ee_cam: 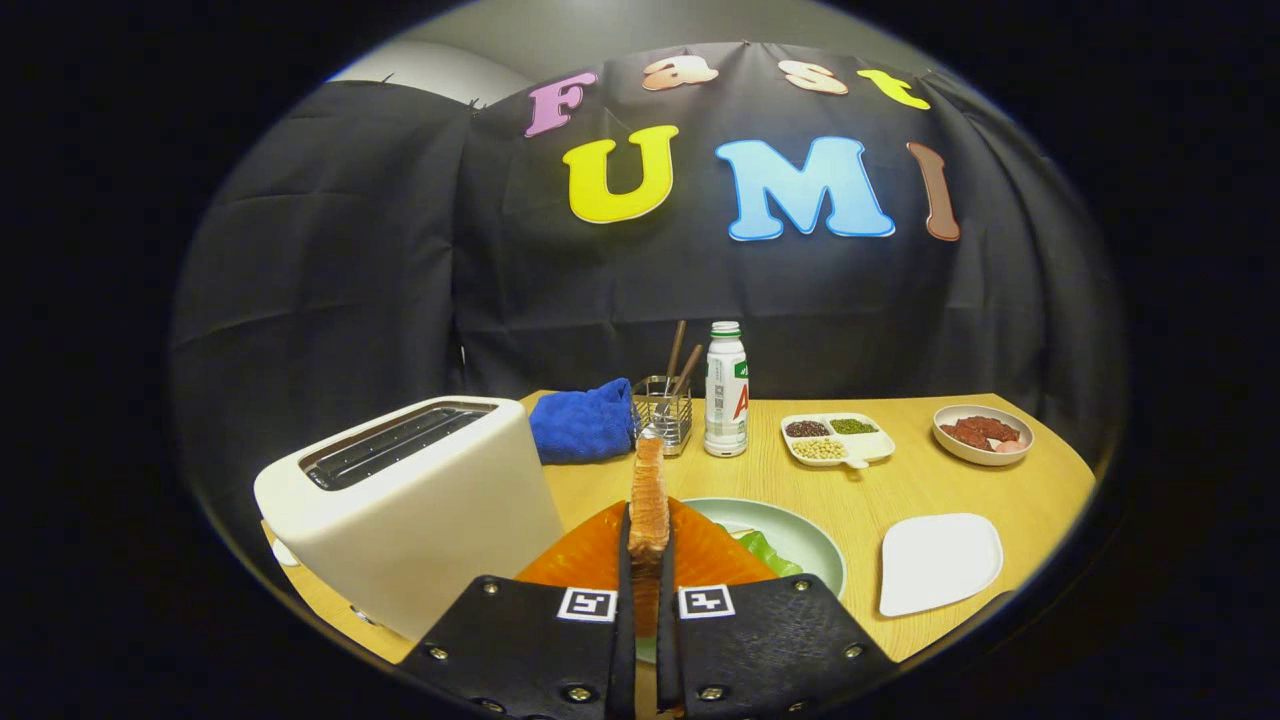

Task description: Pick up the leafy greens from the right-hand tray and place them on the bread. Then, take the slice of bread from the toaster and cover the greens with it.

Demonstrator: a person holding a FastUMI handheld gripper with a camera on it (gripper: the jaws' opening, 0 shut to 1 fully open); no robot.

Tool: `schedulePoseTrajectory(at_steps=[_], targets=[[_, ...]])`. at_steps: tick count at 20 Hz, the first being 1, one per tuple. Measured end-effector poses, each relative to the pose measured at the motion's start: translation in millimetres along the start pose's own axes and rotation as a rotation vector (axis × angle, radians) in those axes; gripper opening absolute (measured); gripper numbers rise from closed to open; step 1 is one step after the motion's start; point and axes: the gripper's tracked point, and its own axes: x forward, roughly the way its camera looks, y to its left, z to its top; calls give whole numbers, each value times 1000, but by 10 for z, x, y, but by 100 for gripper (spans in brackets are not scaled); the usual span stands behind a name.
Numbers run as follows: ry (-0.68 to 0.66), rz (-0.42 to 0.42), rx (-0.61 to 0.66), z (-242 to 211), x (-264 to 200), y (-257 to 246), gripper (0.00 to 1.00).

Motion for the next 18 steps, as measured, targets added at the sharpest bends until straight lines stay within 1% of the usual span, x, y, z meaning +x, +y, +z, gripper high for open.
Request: schedulePoseTrajectory(at_steps=[1,3,5,7,8,9,11,12,15,16,17,18], targets=[[11,0,9,-47,19,-23,8],[-16,-23,22,-28,26,-122,8],[-22,-37,-8,-81,29,-176,8],[-36,-66,-67,-104,20,-267,8],[-34,-77,-103,-129,3,-298,13],[-36,-91,-139,-141,7,-337,14],[-39,-99,-163,-170,32,-386,19],[-44,-107,-156,-183,0,-423,21],[-28,-125,-121,-235,19,-535,39],[-21,-134,-112,-253,25,-575,39],[-11,-142,-109,-270,32,-617,46],[-3,-145,-104,-299,47,-643,48]])
